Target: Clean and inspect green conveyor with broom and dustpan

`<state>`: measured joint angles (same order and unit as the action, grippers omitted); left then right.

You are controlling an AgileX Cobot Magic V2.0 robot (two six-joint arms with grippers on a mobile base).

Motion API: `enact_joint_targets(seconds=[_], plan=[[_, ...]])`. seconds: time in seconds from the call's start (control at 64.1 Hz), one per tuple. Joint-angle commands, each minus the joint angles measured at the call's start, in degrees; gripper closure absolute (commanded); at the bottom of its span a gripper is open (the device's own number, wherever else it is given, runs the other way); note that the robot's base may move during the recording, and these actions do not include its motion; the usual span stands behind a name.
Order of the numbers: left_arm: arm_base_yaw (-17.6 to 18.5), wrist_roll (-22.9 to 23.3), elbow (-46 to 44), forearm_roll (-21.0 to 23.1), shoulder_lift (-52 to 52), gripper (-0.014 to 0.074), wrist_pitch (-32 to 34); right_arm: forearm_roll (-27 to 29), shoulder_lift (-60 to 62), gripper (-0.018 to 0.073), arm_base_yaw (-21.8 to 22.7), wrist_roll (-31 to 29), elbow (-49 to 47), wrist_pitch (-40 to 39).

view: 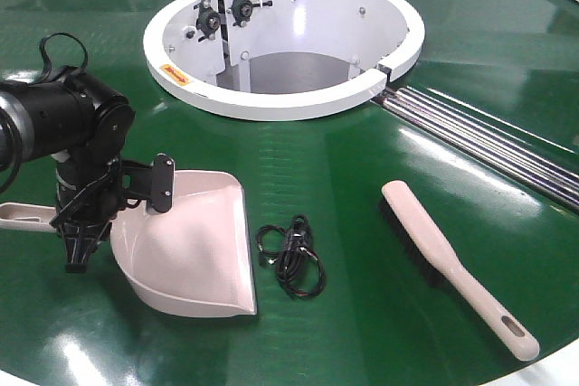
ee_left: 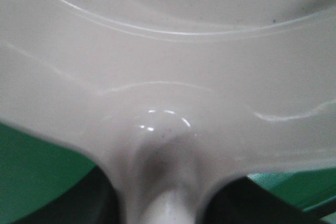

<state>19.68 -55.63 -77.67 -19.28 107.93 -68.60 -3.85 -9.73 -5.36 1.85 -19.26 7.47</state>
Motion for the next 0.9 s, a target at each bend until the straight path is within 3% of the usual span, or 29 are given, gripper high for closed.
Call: enact_joint_targets(seconds=[0.0, 0.14, 0.374, 0.468, 0.624, 0.889], plan=[[0.41, 0.56, -1.22, -0.32, -2.72, 0.0603, 0.17, 0.45, -8.41, 0.0568, -0.06, 1.94, -9.65, 10.21], [0.41, 0.56, -1.22, -0.32, -2.72, 0.0603, 0.17, 1.79, -18.44, 0.0568, -0.06, 1.98, -18.17, 23.21], [0.41, 0.56, -1.22, -0.32, -2.72, 0.0603, 0.17, 2.38, -26.8, 0.0562, -0.06, 1.66, -19.6, 27.41], [0.41, 0.56, -1.22, -0.32, -2.72, 0.0603, 0.17, 2.26, -30.33, 0.0533, -0.06, 0.75, -21.23, 33.03], [0.41, 0.56, -1.22, -0.32, -2.72, 0.0603, 0.17, 2.25, -37.12, 0.0391, -0.25, -3.24, -25.62, 45.77], [0.41, 0.56, -1.22, -0.32, -2.72, 0.0603, 0.17, 2.2, -43.49, 0.0059, -4.64, -5.34, -29.03, 48.53]])
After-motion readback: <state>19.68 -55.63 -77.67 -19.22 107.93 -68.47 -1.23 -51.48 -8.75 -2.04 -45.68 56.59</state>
